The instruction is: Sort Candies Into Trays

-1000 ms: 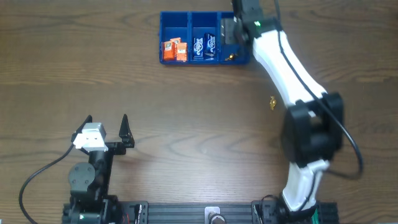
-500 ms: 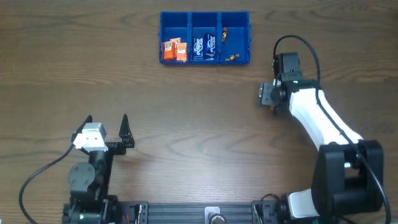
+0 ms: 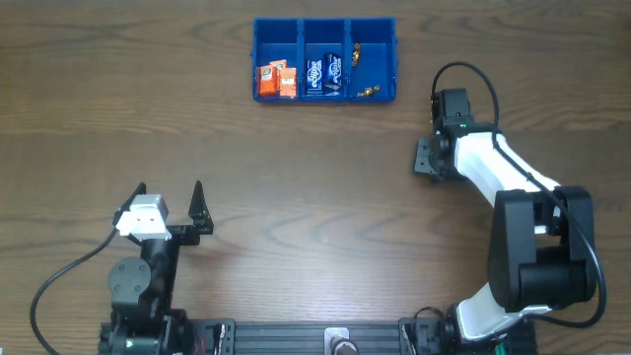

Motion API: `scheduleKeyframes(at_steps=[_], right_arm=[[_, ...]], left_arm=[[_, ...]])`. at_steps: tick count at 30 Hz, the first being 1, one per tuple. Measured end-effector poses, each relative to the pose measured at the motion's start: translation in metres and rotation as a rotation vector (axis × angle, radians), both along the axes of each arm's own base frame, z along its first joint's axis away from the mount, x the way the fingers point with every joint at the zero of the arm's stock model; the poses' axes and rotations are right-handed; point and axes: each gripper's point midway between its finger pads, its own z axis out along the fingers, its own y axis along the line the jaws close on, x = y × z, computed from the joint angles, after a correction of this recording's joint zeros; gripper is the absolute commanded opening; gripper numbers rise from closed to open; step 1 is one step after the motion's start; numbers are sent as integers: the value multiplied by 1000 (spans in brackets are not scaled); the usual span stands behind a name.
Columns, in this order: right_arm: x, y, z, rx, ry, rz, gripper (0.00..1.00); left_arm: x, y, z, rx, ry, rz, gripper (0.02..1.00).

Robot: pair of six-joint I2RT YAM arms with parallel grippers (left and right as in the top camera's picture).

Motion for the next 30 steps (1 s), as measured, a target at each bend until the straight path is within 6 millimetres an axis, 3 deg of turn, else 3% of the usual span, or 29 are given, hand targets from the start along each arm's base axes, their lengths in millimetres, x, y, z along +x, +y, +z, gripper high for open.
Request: scheduleKeyframes(at_steps=[5,11,16,18,21,23,25,27,28,29,30], right_arm=[[3,0,1,2,-14,0,272],[4,0,1,3,-18,0,169],[5,7,4,18,-26,16,161],[9,27,33,35,-109,70,159],[27,68,131,88,-365,171,154],[55,80,187,108,-492,186,154],[97,90,236,112,-599,197,152],[137,102,245,99,-608,214,150],[150,106,240,90,-594,219,150],[175,113,222,79,-571,223,150],[185,116,209,73,-553,223,150]], left_arm=[[0,0,0,0,0,0,996],[0,0,0,0,0,0,998],[0,0,0,0,0,0,998],[0,0,0,0,0,0,998],[0,0,0,0,0,0,998],[0,0,0,0,-1,0,998],[0,0,0,0,0,0,998],[0,0,0,0,0,0,998],[0,0,0,0,0,0,998],[0,0,0,0,0,0,998],[0,0,0,0,0,0,998]])
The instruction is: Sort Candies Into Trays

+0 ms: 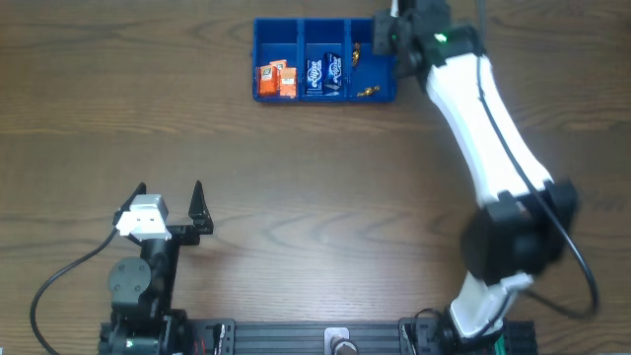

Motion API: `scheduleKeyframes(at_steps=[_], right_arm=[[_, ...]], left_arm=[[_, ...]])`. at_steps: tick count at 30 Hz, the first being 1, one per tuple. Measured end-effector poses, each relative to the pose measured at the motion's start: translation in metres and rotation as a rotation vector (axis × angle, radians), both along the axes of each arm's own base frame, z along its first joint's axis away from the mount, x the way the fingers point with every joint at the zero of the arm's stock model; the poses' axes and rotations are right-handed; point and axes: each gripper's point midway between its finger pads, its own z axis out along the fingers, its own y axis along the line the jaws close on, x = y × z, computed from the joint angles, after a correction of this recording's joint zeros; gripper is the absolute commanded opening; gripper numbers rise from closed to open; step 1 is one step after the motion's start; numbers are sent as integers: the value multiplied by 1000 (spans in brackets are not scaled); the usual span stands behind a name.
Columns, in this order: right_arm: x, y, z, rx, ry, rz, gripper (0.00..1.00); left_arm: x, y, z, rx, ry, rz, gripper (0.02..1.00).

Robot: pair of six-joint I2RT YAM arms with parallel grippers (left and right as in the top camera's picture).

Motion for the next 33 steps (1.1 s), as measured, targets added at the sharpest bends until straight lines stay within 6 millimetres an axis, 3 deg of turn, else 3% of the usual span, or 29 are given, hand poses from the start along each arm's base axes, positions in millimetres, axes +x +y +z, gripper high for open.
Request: scheduleKeyframes(at_steps=[4,6,9,10,12,14,16,20,22,23,24,25,26,27,28,29,30,31,32,33], right_arm=[[18,6,-75,-39,122,2,159],[19,6,-87,-45,143,1,163],[21,9,-87,-44,136,5,222],[20,11,-86,-44,135,8,299],[21,14,-86,-47,129,18,478],[21,16,-85,-48,125,20,796],[22,18,-84,-49,117,26,1000],[24,19,-81,-48,103,29,1000],[23,18,-69,-42,80,29,1000],[17,16,-54,-48,54,41,1000],[2,10,-25,-57,4,58,1000],[-23,-5,48,-50,-137,56,1000],[-29,-12,70,-37,-209,48,998],[-40,-22,81,-37,-243,36,1000],[-64,-40,85,-40,-268,15,998],[-102,-75,89,-52,-310,-45,1000],[-121,-95,95,-58,-355,-87,1000],[-154,-116,95,-67,-391,-137,1000],[-164,-119,93,-68,-400,-145,1000],[-194,-123,90,-66,-442,-152,998]], left_arm=[[0,0,0,0,0,0,998],[0,0,0,0,-1,0,998],[0,0,0,0,-1,0,998],[0,0,0,0,-1,0,998],[0,0,0,0,-1,0,998],[0,0,0,0,-1,0,998],[0,0,0,0,-1,0,998],[0,0,0,0,-1,0,998],[0,0,0,0,-1,0,998],[0,0,0,0,-1,0,998],[0,0,0,0,-1,0,998],[0,0,0,0,-1,0,998],[0,0,0,0,-1,0,998],[0,0,0,0,1,0,998],[0,0,0,0,-1,0,996],[0,0,0,0,-1,0,998],[0,0,0,0,-2,0,998],[0,0,0,0,0,-1,998],[0,0,0,0,0,0,998],[0,0,0,0,-1,0,998]])
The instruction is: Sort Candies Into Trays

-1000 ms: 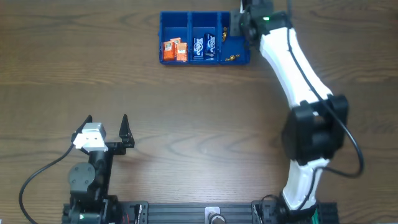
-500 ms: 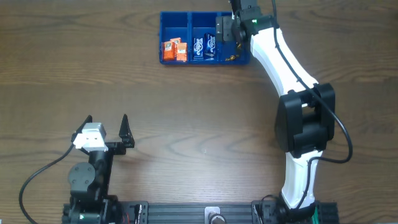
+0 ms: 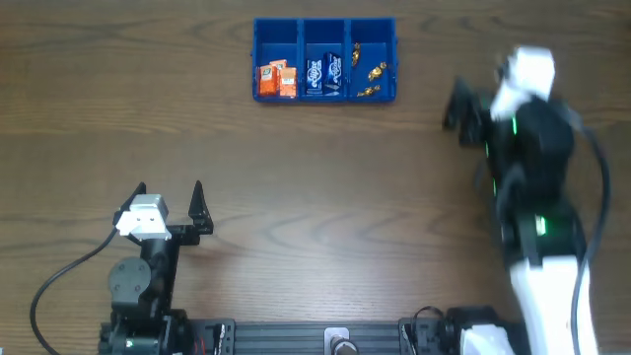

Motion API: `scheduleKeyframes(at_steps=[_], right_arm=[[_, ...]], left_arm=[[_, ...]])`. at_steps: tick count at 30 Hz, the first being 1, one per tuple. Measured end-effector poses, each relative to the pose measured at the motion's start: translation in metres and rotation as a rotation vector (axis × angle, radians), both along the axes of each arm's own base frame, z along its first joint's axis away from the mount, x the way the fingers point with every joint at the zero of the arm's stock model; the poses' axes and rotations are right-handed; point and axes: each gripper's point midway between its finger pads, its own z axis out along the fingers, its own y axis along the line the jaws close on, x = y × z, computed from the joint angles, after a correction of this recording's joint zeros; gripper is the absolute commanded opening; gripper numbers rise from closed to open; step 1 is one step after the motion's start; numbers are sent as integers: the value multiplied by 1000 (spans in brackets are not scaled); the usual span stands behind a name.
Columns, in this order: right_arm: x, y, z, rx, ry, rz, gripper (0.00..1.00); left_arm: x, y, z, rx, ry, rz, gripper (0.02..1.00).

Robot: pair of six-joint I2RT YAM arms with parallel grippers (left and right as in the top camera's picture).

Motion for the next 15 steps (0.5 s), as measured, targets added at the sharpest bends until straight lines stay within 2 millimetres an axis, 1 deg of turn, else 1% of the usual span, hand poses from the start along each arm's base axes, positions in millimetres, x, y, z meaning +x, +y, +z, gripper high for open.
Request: scheduleKeyframes(at_steps=[1,2,3,4,6,8,10,12,15], right_arm=[[-9,2,-5,3,-36,12,998],[-20,2,-15,7,-53,20,998],[-38,3,-37,12,-66,31,1000],[-52,4,-55,20,-92,48,998],[-64,9,-77,32,-134,82,998],[-76,11,-95,36,-176,100,998],[-85,13,-106,39,-216,114,1000],[-90,14,-113,40,-254,121,998],[-92,15,-125,40,-263,125,998]], left_arm=[[0,0,0,0,1,0,996],[0,0,-1,0,3,-1,998],[0,0,0,0,1,0,998],[0,0,0,0,0,1,998],[0,0,0,0,1,0,998],[0,0,0,0,2,0,998],[0,0,0,0,1,0,998],[0,0,0,0,1,0,998],[0,0,0,0,1,1,998]])
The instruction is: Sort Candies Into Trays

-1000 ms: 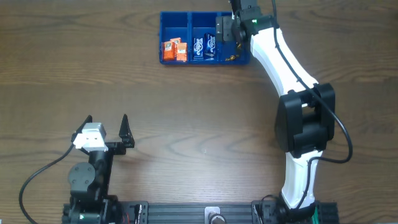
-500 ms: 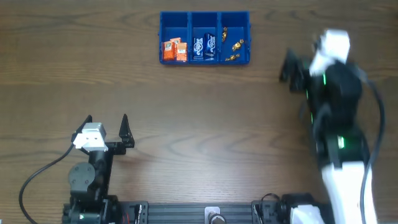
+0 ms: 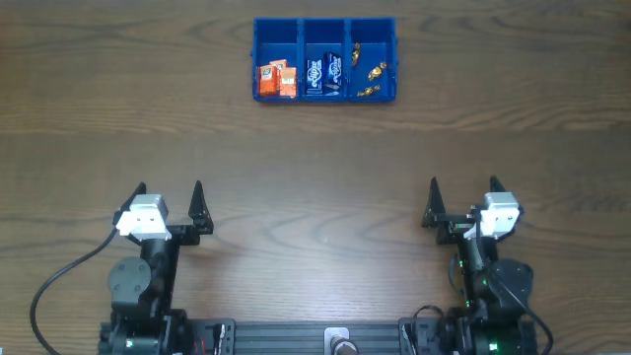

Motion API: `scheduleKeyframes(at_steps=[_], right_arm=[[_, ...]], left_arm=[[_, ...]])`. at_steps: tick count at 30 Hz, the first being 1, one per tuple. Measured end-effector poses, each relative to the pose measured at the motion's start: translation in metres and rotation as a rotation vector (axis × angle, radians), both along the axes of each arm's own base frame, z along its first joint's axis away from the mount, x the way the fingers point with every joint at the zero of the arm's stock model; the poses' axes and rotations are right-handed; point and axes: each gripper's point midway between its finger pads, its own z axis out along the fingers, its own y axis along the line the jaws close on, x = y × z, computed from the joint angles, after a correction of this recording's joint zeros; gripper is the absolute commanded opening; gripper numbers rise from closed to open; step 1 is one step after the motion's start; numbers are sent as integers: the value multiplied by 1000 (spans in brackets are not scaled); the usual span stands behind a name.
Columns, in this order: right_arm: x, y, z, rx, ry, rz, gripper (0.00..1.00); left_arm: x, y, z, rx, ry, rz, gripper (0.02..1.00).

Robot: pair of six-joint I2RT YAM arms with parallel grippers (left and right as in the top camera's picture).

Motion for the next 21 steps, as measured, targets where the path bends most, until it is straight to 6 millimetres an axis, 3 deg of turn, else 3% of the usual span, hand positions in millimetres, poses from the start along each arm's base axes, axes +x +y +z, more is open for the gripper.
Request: scheduleKeyframes(at_steps=[5,10,21], right_arm=[[1,0,-18,-2,49,1,998],[3,0,-10,0,-5,1,998],[4,0,-17,0,6,1,998]], left_arm=[[0,0,0,0,0,0,998],[0,0,0,0,0,0,998],[0,0,0,0,0,0,998]])
